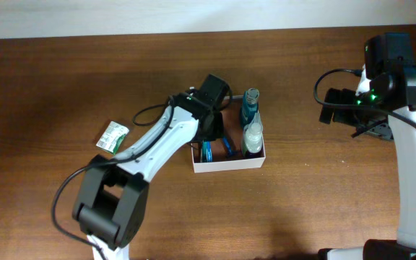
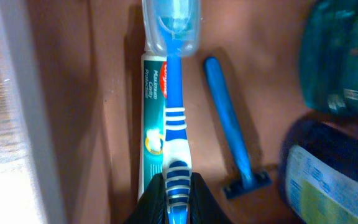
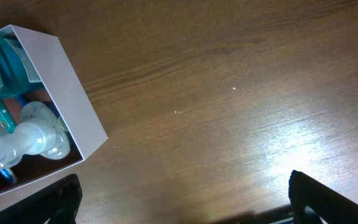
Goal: Pack container
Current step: 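Open the left gripper to release the toothbrush beside the toothpaste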
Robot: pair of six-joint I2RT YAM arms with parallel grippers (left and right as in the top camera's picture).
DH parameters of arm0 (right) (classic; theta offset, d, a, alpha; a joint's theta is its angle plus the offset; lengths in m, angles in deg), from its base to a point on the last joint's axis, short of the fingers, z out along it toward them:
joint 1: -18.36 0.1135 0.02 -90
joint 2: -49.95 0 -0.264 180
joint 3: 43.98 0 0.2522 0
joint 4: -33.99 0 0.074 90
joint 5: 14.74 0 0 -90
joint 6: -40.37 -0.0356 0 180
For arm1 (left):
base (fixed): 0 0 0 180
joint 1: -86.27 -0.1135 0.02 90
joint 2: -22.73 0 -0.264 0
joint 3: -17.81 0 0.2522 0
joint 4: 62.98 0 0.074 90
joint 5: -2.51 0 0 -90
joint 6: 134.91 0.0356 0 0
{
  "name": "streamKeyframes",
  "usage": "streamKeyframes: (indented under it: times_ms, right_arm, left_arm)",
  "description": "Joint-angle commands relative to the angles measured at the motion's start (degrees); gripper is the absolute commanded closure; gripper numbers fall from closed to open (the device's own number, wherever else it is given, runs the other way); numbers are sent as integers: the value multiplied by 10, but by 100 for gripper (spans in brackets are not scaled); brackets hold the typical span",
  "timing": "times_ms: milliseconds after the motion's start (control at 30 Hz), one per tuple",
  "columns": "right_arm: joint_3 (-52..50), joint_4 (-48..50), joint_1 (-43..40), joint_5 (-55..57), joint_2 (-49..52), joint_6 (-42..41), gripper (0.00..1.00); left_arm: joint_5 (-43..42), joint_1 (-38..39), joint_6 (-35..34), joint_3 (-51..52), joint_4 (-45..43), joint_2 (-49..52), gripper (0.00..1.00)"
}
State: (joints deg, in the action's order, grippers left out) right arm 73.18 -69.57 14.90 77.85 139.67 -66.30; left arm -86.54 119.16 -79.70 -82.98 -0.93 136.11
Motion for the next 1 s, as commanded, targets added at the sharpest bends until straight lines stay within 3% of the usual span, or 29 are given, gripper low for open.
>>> streamKeyframes:
  times_ms: [0,467,533,600,767,967]
  right_arm:
    - [8,0,-4,7,-9,-1,1]
    - [8,0,-4,7,-10,-1,2]
    - [8,0,-4,7,-10,-1,2]
    - [8,0,-4,7,-10,-1,2]
    - [8,0,-4,7,-10,-1,2]
    - [8,0,-4,7,-10,-1,2]
  left_arm:
    - [6,1,-6,-10,-3,20,99]
    - [5,1,-6,-10,-7,20,99]
    - [3,1,-6,-10,-7,20,94]
    - [3,1,-6,-10,-7,20,73]
    - [3,1,-6,-10,-7,20,66]
    - [-23,0,9,-36,12,10,67]
